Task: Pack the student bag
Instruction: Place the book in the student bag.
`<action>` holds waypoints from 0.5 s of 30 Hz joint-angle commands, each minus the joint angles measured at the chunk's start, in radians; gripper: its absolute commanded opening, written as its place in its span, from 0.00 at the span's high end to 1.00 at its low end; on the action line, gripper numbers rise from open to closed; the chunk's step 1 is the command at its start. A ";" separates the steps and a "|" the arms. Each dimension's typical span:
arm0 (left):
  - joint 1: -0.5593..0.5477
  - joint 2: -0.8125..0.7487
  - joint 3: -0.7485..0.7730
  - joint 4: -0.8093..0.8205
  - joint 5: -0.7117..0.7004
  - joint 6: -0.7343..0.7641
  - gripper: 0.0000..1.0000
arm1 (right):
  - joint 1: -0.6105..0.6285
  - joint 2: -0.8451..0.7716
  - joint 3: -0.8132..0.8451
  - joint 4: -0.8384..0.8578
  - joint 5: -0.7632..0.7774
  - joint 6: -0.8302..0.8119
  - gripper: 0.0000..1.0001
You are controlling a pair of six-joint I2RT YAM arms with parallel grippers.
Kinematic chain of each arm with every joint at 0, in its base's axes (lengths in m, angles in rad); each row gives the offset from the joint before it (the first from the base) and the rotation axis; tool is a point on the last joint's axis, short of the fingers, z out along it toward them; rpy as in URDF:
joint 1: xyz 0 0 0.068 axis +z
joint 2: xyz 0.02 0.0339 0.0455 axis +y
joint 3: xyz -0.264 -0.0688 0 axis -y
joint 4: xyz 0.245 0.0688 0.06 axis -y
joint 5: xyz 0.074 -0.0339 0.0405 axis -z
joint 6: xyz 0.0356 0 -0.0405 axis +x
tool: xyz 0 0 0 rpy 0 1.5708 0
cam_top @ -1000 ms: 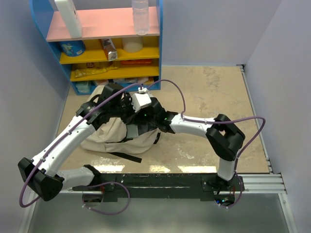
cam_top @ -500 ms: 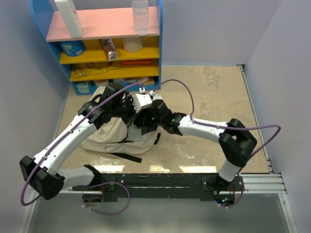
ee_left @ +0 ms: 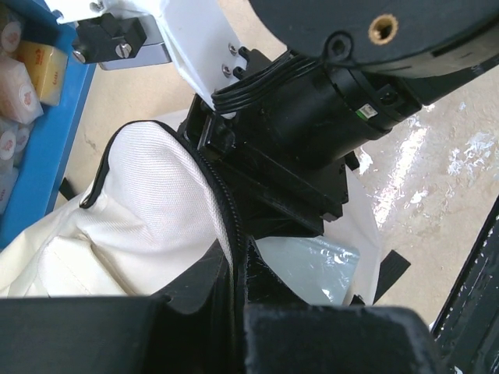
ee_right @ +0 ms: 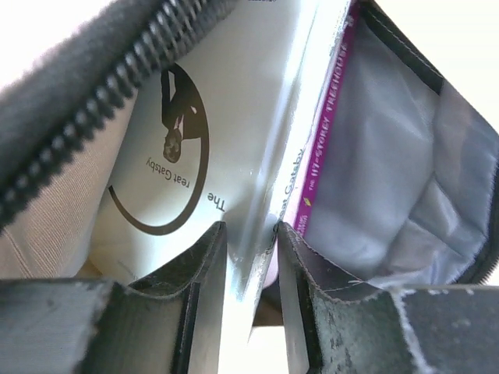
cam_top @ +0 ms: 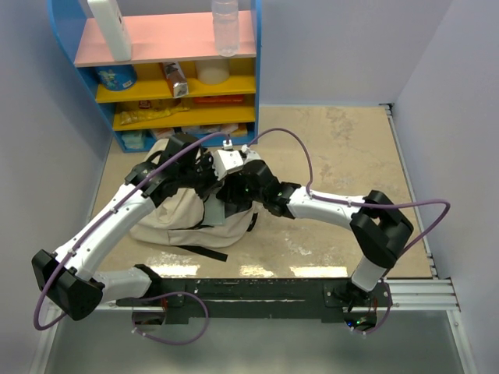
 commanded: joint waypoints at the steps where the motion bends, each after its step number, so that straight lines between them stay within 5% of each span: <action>1: 0.004 -0.010 0.016 0.049 0.048 -0.018 1.00 | 0.002 0.080 0.002 0.084 -0.084 0.011 0.81; 6: 0.003 -0.003 0.031 0.046 0.054 -0.020 1.00 | 0.002 0.143 0.056 0.181 -0.160 0.051 0.92; 15: 0.004 0.001 0.036 0.043 0.053 -0.017 1.00 | -0.018 0.149 0.040 0.317 -0.259 0.101 0.92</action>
